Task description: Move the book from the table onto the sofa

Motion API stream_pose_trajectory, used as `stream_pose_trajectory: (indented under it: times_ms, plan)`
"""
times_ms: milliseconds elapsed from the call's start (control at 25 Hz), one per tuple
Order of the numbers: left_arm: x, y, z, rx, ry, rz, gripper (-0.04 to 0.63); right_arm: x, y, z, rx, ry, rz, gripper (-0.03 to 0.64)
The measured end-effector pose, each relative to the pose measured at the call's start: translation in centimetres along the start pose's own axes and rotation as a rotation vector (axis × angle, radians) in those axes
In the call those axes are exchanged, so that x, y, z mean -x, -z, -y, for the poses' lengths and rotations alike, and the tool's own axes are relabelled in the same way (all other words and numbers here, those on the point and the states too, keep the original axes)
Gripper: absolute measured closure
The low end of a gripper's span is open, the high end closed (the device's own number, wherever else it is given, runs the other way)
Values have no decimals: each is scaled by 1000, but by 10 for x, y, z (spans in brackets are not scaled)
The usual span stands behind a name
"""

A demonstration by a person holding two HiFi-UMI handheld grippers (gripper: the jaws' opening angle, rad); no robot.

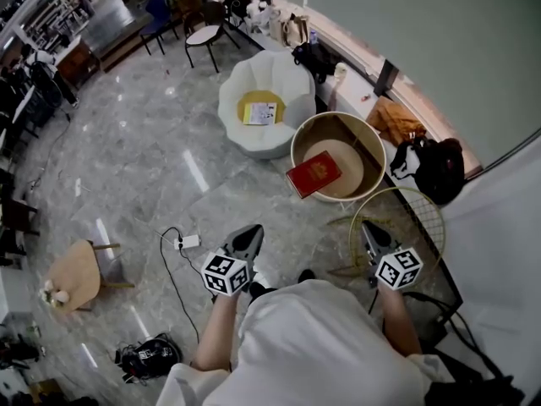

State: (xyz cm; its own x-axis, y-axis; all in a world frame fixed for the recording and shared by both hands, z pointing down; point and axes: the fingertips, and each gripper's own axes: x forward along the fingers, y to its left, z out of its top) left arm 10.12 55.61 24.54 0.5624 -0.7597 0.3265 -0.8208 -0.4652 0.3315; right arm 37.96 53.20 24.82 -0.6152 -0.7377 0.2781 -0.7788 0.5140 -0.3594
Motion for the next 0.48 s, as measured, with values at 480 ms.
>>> stream_pose_trajectory:
  times_ms: [480]
  plan:
    - [-25, 0, 7, 0, -50, -15, 594, -5, 1, 29, 26, -55, -51, 574]
